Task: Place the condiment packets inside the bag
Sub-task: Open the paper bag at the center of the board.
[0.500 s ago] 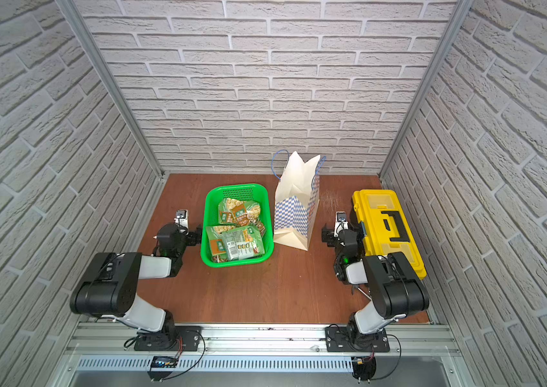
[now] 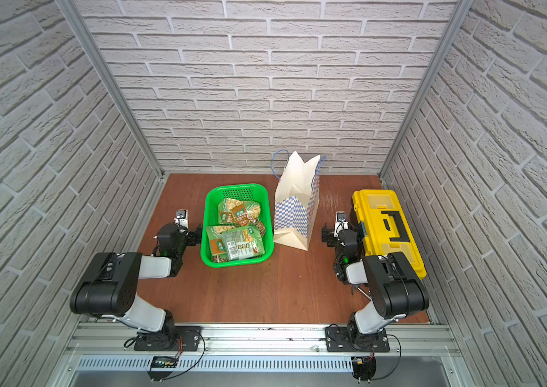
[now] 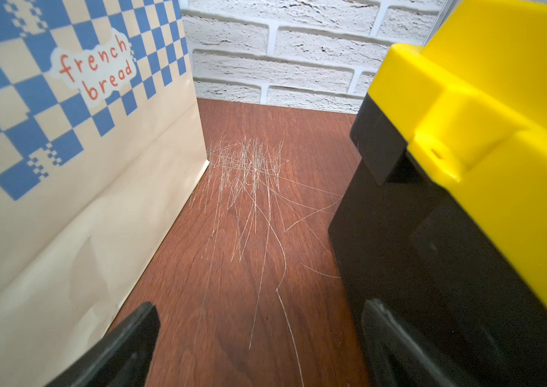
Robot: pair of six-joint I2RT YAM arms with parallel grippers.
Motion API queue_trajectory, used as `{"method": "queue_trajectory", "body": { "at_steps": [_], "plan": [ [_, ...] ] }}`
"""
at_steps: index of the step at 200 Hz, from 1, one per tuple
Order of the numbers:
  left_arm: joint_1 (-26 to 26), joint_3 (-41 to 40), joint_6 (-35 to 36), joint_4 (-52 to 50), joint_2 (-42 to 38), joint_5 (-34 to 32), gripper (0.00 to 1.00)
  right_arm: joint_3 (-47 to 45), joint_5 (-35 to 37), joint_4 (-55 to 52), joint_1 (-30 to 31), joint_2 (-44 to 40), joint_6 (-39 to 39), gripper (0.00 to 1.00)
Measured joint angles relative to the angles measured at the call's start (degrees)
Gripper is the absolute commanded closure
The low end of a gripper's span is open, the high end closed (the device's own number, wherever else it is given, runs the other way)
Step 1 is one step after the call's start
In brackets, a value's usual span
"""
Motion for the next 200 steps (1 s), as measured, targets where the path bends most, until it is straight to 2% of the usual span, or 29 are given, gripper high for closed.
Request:
{"method": "queue_trajectory", "body": {
  "at_steps": [28,52,87,119,139,157,179,200],
  "plan": [
    [-0.66,0.00,-0.02,-1.49,-1.31,-2.34,0.02,-0.87,0.02,1.95,0.04,-0.02,0.00,0.01],
    [-2.08,0.17,-0.70,-8.33,-9.75,-7.32,0.02,-3.26,0.92,1.40,0.22,-3.67,0.20,0.01],
    [-3.74,3.37,-3.54,-19.98,-24.81,-13.35,0.02,-3.13,2.21,-8.41,0.48,-21.77,1.36,0.01],
    [-5.35,9.33,-9.46,-32.28,-36.39,-15.63,0.02,2.40,3.48,-22.88,0.46,-39.95,7.19,0.01],
    [-5.68,13.09,-14.78,-39.63,-42.34,-15.37,0.02,8.76,2.67,-32.48,0.46,-47.60,10.80,0.01],
    [-5.77,16.96,-18.84,-46.21,-46.38,-12.37,0.02,16.44,1.33,-42.51,0.46,-51.52,14.01,0.01],
    [-5.77,21.20,-21.31,-52.09,-50.16,-5.68,0.02,26.95,-1.18,-53.90,0.46,-52.13,16.74,0.01],
    [-5.73,23.45,-25.97,-54.25,-52.96,-1.22,0.02,37.13,-5.49,-62.07,0.46,-49.03,19.12,0.01]
  ]
}}
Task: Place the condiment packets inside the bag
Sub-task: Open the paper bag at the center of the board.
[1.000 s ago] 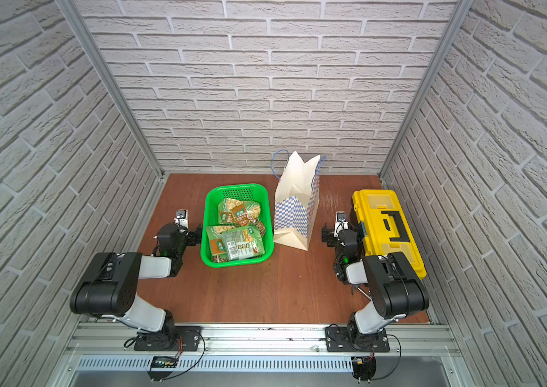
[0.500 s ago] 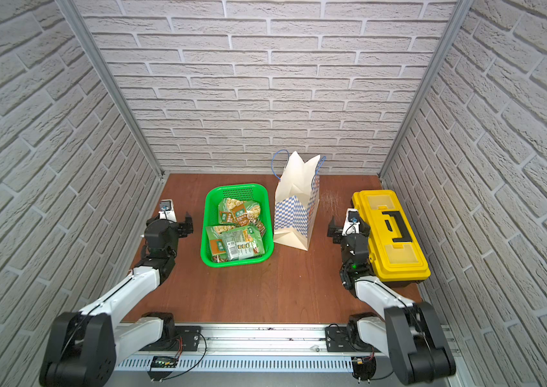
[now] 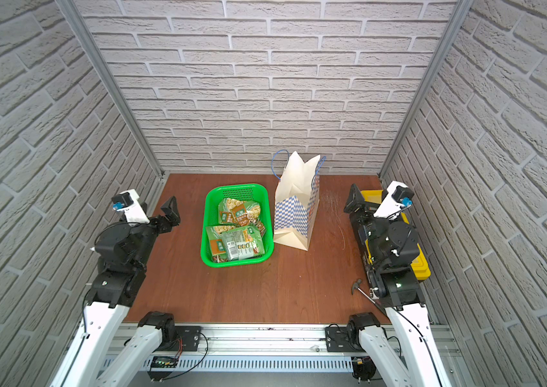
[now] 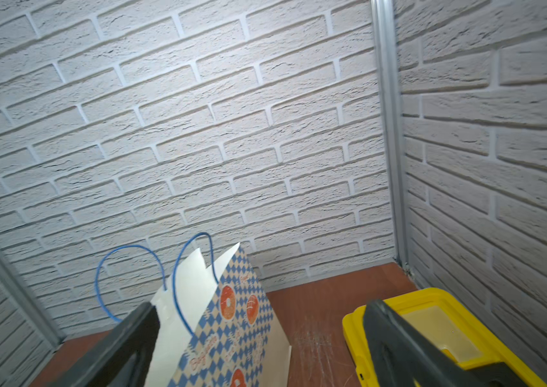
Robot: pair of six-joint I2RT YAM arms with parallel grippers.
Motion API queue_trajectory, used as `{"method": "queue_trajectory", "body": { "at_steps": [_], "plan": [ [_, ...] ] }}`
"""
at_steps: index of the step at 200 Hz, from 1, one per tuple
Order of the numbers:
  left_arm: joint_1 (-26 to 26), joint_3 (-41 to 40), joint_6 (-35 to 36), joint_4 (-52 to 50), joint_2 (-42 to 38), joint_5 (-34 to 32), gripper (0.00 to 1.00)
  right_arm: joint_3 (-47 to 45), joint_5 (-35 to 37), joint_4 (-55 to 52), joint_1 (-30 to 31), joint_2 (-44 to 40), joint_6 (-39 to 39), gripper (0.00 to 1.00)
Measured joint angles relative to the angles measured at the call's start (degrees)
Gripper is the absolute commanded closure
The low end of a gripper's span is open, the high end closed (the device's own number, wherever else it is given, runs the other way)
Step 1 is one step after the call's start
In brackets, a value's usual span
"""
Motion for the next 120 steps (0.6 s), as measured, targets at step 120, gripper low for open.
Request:
{"method": "queue_trajectory", "body": {
  "at_steps": [120],
  "plan": [
    [-15.47,25.62,-8.85,0.48,31.98,16.02,0.02,23.52,-26.25,-11.85,-0.04,32.22,12.96,0.06]
  ]
}}
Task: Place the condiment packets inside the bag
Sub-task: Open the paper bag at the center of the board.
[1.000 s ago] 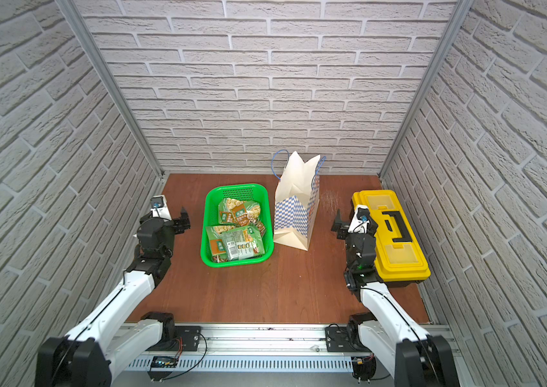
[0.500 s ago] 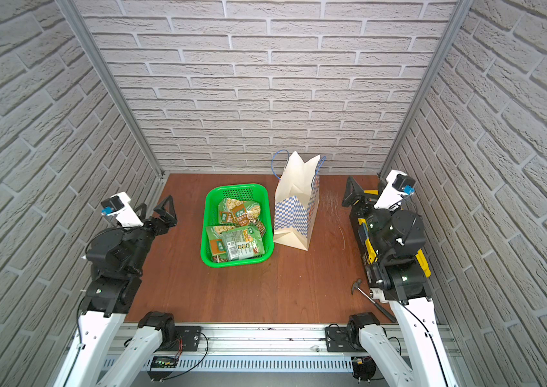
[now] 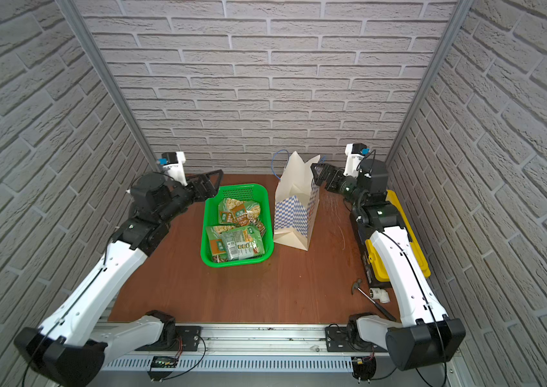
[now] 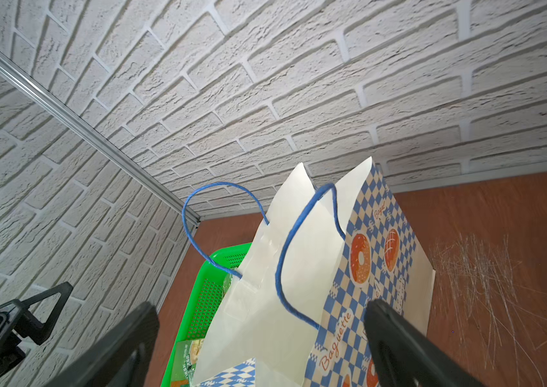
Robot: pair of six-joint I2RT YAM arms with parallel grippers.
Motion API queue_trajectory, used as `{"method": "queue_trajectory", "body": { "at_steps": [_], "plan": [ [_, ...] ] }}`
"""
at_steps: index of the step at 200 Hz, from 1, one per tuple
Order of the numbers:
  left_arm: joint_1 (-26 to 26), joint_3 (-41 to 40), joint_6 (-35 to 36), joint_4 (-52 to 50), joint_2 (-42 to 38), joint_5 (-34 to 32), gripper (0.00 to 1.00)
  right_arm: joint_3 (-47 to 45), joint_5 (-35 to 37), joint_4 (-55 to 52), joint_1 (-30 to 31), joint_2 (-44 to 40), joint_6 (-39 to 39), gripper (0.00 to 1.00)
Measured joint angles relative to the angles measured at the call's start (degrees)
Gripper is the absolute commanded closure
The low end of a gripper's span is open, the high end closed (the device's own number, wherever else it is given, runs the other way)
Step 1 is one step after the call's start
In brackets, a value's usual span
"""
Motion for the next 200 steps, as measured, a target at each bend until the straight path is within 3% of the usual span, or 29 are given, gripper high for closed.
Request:
{"method": "queue_trajectory", "body": {
  "at_steps": [57,89,112,134,171,200],
  "plan": [
    [-8.17,19.37,5.62,-5.55,19.82,-0.76,0.02,14.58,1.95,-10.71,0.33,12.48,-2.69,0.30],
    [-10.32,28.09,6.99,-9.35,29.14,-0.85,0.02,18.29,2.84,-15.76,0.66,16.85,-4.68,0.37],
    [-11.47,34.36,7.32,-12.44,35.10,-0.94,0.08,20.48,3.48,-19.30,1.07,18.51,-6.08,0.41],
    [-12.61,39.17,7.67,-14.88,39.50,-0.87,0.21,21.55,4.39,-21.16,1.62,19.26,-6.97,0.48],
    [-13.66,41.68,7.30,-18.08,41.72,-0.76,0.57,21.64,8.83,-24.92,2.62,19.26,-9.60,0.83],
    [-13.92,42.05,6.84,-20.00,41.22,-1.27,0.81,23.08,14.27,-29.07,2.75,18.99,-11.52,0.97]
  ]
}}
